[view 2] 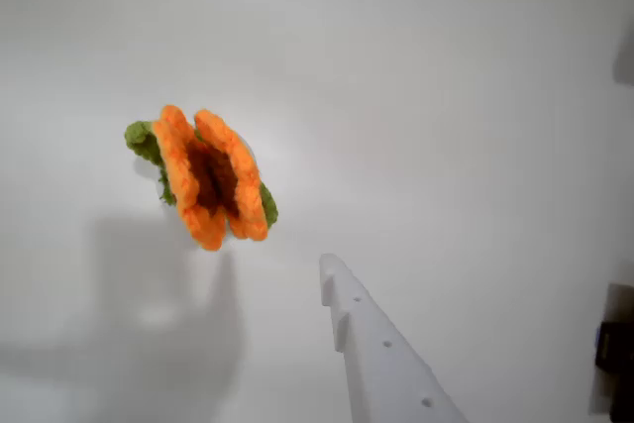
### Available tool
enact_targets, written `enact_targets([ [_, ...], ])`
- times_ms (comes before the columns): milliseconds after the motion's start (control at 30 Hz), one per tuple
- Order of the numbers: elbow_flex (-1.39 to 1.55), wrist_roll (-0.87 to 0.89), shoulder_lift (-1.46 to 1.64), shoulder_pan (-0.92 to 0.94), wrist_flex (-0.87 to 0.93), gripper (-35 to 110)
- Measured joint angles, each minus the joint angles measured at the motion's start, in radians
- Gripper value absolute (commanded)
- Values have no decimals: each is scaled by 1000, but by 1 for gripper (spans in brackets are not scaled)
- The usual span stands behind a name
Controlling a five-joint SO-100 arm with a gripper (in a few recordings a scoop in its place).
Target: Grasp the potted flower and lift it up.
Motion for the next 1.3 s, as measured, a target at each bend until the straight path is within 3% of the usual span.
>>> enact_targets([
  [467,-137,-32,-245,48,-49,79],
  [1300,-138,-35,-393,-5,-138,77],
])
